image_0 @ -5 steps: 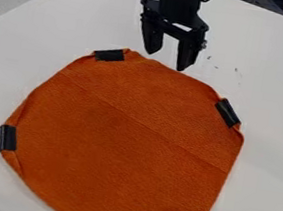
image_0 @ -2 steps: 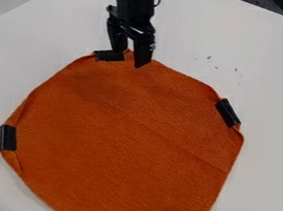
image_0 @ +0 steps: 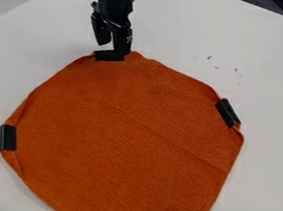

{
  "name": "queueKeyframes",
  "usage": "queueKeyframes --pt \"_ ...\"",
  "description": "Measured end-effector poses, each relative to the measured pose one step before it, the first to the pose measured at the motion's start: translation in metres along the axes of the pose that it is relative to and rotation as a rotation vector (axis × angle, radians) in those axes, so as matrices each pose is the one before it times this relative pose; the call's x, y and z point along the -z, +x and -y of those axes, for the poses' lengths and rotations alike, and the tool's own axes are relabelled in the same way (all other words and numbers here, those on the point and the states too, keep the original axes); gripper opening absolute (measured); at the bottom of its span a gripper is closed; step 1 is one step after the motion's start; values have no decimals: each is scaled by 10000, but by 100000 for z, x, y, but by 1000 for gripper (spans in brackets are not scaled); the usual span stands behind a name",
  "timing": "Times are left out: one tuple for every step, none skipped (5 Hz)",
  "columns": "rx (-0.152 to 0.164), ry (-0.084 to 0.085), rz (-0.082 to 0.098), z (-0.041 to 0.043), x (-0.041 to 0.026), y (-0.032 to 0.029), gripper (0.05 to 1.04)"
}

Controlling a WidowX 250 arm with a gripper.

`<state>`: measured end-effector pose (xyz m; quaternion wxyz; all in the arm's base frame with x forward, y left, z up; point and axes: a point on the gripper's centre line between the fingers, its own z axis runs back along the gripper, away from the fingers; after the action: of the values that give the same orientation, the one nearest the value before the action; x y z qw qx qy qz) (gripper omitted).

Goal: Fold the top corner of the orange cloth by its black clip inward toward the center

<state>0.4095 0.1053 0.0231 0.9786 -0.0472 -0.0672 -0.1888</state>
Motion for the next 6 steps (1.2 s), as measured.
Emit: queueKeyframes --pt "190 -79 -133 -921 661 603 999" --pt "-198 -48 144 220 694 -199 1000" --pt "-405 38 -236 1032 -207 -1641 999" --pt "-182 110 342 378 146 -227 955" --pt "289 -71 171 -482 -81 903 668" --pt "127 32 3 -372 152 482 371"
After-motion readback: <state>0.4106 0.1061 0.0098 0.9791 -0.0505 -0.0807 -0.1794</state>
